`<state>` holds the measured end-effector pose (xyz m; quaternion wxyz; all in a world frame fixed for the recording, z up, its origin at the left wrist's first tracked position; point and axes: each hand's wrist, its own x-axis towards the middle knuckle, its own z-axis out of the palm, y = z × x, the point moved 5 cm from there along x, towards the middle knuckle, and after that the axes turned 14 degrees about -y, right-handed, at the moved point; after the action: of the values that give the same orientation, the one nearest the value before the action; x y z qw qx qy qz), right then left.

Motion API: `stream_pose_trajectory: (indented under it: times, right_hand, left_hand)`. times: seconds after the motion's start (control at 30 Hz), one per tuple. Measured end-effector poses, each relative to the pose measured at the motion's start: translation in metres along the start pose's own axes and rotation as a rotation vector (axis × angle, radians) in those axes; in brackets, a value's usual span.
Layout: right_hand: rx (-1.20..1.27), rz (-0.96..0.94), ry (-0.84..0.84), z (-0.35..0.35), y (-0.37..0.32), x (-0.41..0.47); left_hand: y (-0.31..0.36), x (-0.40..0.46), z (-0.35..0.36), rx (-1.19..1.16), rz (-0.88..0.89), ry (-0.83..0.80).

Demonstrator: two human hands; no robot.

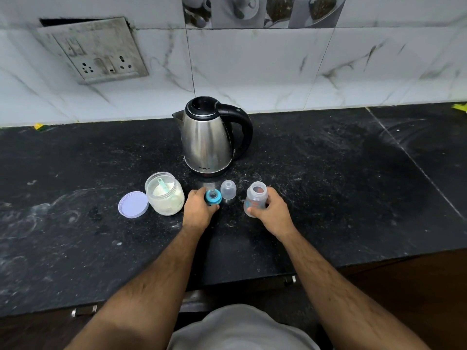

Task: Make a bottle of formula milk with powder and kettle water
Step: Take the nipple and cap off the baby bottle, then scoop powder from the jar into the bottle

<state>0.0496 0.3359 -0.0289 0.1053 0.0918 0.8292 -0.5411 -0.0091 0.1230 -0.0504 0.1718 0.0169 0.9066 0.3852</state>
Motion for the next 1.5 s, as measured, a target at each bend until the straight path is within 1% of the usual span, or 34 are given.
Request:
stream_pose_trajectory:
  times: [0.17, 0.27, 0.4, 0.5, 0.77, 0.9, 1.07, 1.17, 1.3, 1.37, 1.43, 1.5]
  right_hand:
    - [-0.051, -0.03, -0.027, 0.011, -0.004, -0.004]
    - [-0.088, -0.053, -0.043, 0.022, -0.009, -0.003]
    - [-0.095, -0.05, -0.117, 0.041, -0.016, -0.004]
    - [-0.103, -0.058, -0.166, 0.057, -0.023, -0.006]
    - [-0.08, -0.099, -0.161, 0.094, -0.039, -0.005]
    - [-0.07, -0.103, -0.152, 0.104, -0.042, -0.004]
    - [-0.087, -0.076, -0.147, 0.106, -0.043, -0.007]
    - [-0.136, -0.065, -0.15, 0.104, -0.044, -0.009]
    - [-0.274, -0.041, -0.054, 0.094, -0.047, -0.012]
    - [-0.282, -0.047, 0.057, 0.084, -0.054, -0.019]
    - [-0.268, -0.111, 0.203, 0.075, -0.067, -0.026]
    - [-0.251, -0.167, 0.296, 0.069, -0.082, -0.028]
  left_hand:
    - [-0.009, -0.014, -0.001, -0.038, -0.006, 0.043]
    - [-0.015, -0.031, 0.0, -0.081, 0.024, 0.064]
    - [-0.021, -0.049, 0.0, -0.147, 0.098, 0.002]
    - [-0.029, -0.052, -0.006, -0.218, 0.12, -0.007]
    - [-0.033, -0.059, -0.025, -0.277, 0.237, -0.078]
    - [-0.035, -0.061, -0.033, -0.27, 0.25, -0.086]
    - [-0.039, -0.06, -0.034, -0.254, 0.251, -0.143]
    - [-0.042, -0.06, -0.034, -0.254, 0.235, -0.164]
    - [-0.058, -0.066, -0.045, -0.282, 0.169, -0.04]
    - [-0.07, -0.072, -0.052, -0.29, 0.143, -0.003]
    - [-0.085, -0.078, -0.059, -0.293, 0.112, 0.036]
    - [-0.098, -0.084, -0.07, -0.313, 0.082, 0.103]
